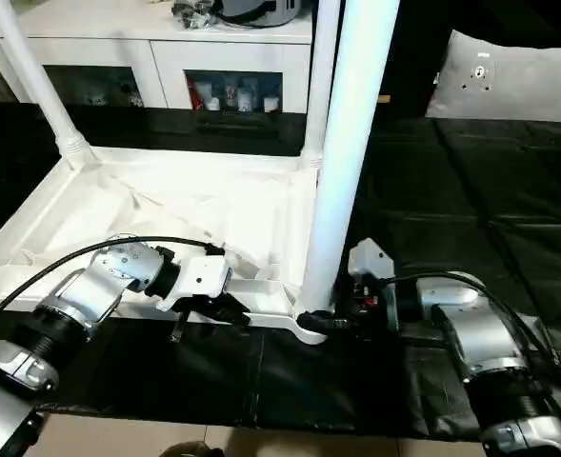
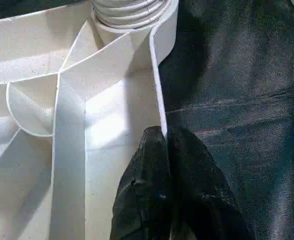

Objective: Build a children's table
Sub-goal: Rotate leg to tighten

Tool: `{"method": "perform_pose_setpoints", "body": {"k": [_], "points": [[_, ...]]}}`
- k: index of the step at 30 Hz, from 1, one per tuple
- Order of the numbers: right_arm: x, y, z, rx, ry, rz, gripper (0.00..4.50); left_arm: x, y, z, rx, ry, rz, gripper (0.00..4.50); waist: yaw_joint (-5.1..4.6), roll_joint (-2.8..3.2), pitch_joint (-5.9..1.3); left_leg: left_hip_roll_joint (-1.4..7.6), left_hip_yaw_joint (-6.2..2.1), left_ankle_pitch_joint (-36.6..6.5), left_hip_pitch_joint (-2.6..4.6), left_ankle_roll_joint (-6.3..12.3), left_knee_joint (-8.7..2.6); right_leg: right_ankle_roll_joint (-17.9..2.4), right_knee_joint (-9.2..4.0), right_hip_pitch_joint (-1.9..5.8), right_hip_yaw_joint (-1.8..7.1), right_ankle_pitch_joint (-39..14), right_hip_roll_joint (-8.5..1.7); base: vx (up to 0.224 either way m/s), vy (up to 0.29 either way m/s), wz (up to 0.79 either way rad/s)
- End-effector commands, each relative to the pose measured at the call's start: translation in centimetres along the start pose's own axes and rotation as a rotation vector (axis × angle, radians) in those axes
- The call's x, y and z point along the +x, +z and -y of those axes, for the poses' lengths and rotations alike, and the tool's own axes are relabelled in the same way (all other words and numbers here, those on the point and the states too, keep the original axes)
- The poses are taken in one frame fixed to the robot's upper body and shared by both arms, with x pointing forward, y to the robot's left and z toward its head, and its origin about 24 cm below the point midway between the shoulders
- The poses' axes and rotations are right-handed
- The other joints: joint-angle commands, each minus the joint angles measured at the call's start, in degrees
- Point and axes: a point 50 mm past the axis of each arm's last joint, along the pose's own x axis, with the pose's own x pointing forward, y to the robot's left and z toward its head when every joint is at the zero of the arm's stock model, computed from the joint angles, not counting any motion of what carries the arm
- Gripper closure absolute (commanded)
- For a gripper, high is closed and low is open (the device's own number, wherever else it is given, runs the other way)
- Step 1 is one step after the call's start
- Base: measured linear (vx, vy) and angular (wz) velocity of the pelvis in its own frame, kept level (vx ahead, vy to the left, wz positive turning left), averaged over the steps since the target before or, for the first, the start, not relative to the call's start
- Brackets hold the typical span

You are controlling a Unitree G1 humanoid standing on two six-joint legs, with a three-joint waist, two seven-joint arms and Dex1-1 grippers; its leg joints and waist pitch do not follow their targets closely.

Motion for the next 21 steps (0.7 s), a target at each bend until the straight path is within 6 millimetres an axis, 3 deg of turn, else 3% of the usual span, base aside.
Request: {"method": "perform_pose_setpoints", "body": {"k": [1, 10, 14, 15, 16, 17, 19, 21], "points": [[0.1, 0.1, 0.0, 0.011, 0.016, 0.008, 1.47, 1.4, -1.2, 1.7, -0.005, -0.181, -0.091, 4.50, -0.27, -0.62, -3.32, 4.75, -1.67, -7.54, 0.88, 4.92, -3.48, -15.04, -3.72, 1.84, 2.83, -1.44, -6.02, 0.000, 0.000, 0.00], [0.2, -0.4, -0.6, 0.072, 0.046, 0.034, 1.78, 1.2, -1.5, 1.8, -0.045, -0.173, -0.074, 4.50, -0.17, -0.69, -3.36, 4.76, -1.64, -7.14, 0.87, 5.11, -3.43, -15.16, -3.59, 1.88, 2.78, -0.98, -6.00, 0.000, 0.000, 0.00], [1.0, -0.6, -0.9, 0.145, -0.019, 0.078, 1.78, 1.4, -1.3, 1.4, -0.145, -0.056, 0.005, 4.50, -0.15, -0.76, -3.24, 4.79, -1.65, -7.37, 0.85, 4.88, -3.54, -15.00, -3.69, 1.81, 2.81, -2.34, -6.08, 0.000, 0.000, 0.00], [1.1, -0.7, -0.9, 0.160, -0.041, 0.080, 1.78, 1.5, -1.3, 1.3, -0.160, -0.028, 0.016, 4.50, -0.17, -0.73, -3.08, 4.79, -1.68, -8.26, 0.85, 4.53, -3.68, -14.80, -3.97, 1.76, 2.83, -4.17, -6.14, 0.000, 0.000, 0.00], [1.6, -0.9, -0.6, 0.184, -0.112, 0.075, 1.78, 1.7, -1.3, 0.9, -0.202, 0.035, 0.030, 4.50, -0.25, -0.32, -3.00, 4.87, -1.68, -8.97, 0.92, 4.07, -3.78, -14.74, -3.96, 1.63, 2.90, -5.15, -6.12, 0.000, 0.000, 0.00], [1.9, -1.1, -0.4, 0.198, -0.173, 0.076, 1.78, 1.8, -1.3, 0.8, -0.225, 0.076, 0.036, 4.50, -0.50, -0.26, -2.67, 4.78, -1.73, -11.32, 1.11, 3.05, -4.03, -14.41, -4.49, 1.48, 2.91, -8.95, -6.15, 0.000, 0.000, 0.00], [3.2, -1.2, 0.6, 0.246, -0.365, 0.119, 1.78, 2.4, -1.3, 0.1, -0.335, 0.221, 0.044, 4.50, -1.18, -0.38, -2.24, 4.52, -2.00, -16.26, 1.56, 0.12, -4.53, -12.46, -5.40, 1.24, 3.10, -19.09, -6.45, 0.000, 0.000, 0.00], [3.9, -1.5, 1.1, 0.275, -0.463, 0.113, 1.78, 2.8, -1.0, -0.4, -0.407, 0.308, 0.052, 4.50, -2.05, -0.42, -2.12, 4.48, -2.38, -17.85, 1.46, -1.25, -4.90, -10.69, -5.79, 1.17, 3.04, -23.26, -6.46, 0.000, 0.000, 0.00]]}}
